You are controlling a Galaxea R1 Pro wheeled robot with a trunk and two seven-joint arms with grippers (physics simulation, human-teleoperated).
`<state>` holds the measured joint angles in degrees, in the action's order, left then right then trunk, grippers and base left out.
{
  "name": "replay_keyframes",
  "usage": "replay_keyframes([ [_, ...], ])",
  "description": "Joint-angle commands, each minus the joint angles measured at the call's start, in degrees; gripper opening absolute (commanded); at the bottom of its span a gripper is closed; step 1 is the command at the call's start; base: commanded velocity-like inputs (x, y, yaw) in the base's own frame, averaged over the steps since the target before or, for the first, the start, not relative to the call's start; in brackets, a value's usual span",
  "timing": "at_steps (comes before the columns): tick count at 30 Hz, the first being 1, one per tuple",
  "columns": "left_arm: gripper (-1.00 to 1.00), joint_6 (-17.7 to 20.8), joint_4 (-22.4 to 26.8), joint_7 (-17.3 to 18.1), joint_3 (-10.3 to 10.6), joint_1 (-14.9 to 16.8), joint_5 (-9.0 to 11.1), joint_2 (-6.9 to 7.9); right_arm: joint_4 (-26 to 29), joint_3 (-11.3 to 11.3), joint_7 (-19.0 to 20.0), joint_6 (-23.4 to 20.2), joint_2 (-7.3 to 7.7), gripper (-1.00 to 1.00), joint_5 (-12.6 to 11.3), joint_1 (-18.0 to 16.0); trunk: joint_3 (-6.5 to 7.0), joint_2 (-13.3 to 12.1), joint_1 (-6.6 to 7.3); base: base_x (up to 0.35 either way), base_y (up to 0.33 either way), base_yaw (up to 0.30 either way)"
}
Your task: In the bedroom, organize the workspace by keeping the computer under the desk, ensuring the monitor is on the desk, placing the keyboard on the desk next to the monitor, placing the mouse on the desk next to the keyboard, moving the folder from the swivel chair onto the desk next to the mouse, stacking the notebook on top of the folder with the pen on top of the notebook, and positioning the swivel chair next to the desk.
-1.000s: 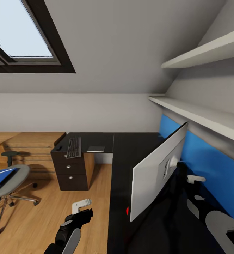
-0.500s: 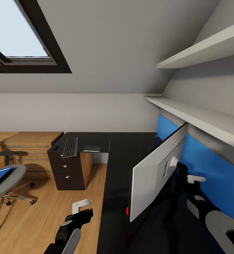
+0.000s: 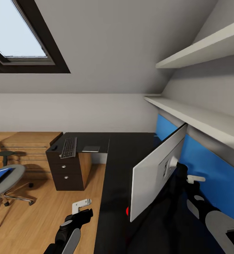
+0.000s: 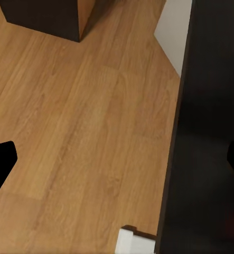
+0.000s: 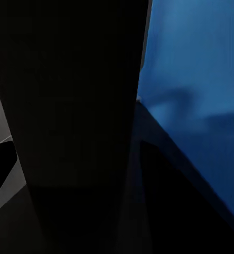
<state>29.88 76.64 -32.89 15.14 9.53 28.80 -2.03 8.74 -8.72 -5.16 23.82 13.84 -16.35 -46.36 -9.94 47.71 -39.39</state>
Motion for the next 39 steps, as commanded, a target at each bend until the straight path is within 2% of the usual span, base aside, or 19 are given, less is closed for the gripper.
replay_keyframes([
  [1, 1.0, 0.1, 0.1, -0.5, 0.1, 0.0, 0.5, 0.01, 0.0, -1.5, -0.4, 0.3, 0.09, -1.0, -1.0, 0.0, -0.09, 0.1, -0.01, 0.016, -0.066, 0.0],
  [13, 1.0, 0.1, 0.1, -0.5, 0.2, 0.0, 0.5, -0.04, 0.0, -1.6, -0.4, 0.3, 0.1, -1.0, -1.0, 0.0, -0.09, 0.1, -0.01, 0.113, -0.011, 0.0],
  [24, 1.0, 0.1, 0.1, -0.6, 0.2, 0.0, 0.5, -0.08, 0.1, -1.6, -0.3, 0.3, 0.05, -1.0, -1.0, 0.0, -0.09, 0.1, -0.01, 0.017, 0.0, 0.0],
  [27, 1.0, 0.1, 0.1, -0.5, 0.3, 0.0, 0.5, -0.08, 0.1, -1.6, -0.4, 0.4, -0.88, -1.0, -0.9, 0.0, -0.09, 0.1, -0.01, 0.0, 0.0, 0.0],
  [34, 1.0, 0.1, 0.1, -0.4, 0.2, 0.0, 0.5, -0.06, 0.1, -1.5, -0.5, 0.4, -1.1, -1.0, -0.9, 0.0, -0.09, 0.1, -0.01, 0.0, 0.0, 0.0],
  [38, 1.0, 0.0, 0.2, -0.4, -0.7, 0.0, 0.5, 0.0, 0.1, -1.5, -0.5, 0.4, -1.12, -1.0, -0.9, 0.0, -0.09, 0.1, -0.01, 0.0, 0.0, 0.0],
  [39, 1.0, 0.0, 0.3, -0.4, -1.6, 0.0, 0.5, 0.0, 0.1, -1.5, -0.5, 0.4, -1.13, -1.0, -0.9, 0.0, -0.09, 0.1, -0.01, 0.0, 0.0, 0.0],
])
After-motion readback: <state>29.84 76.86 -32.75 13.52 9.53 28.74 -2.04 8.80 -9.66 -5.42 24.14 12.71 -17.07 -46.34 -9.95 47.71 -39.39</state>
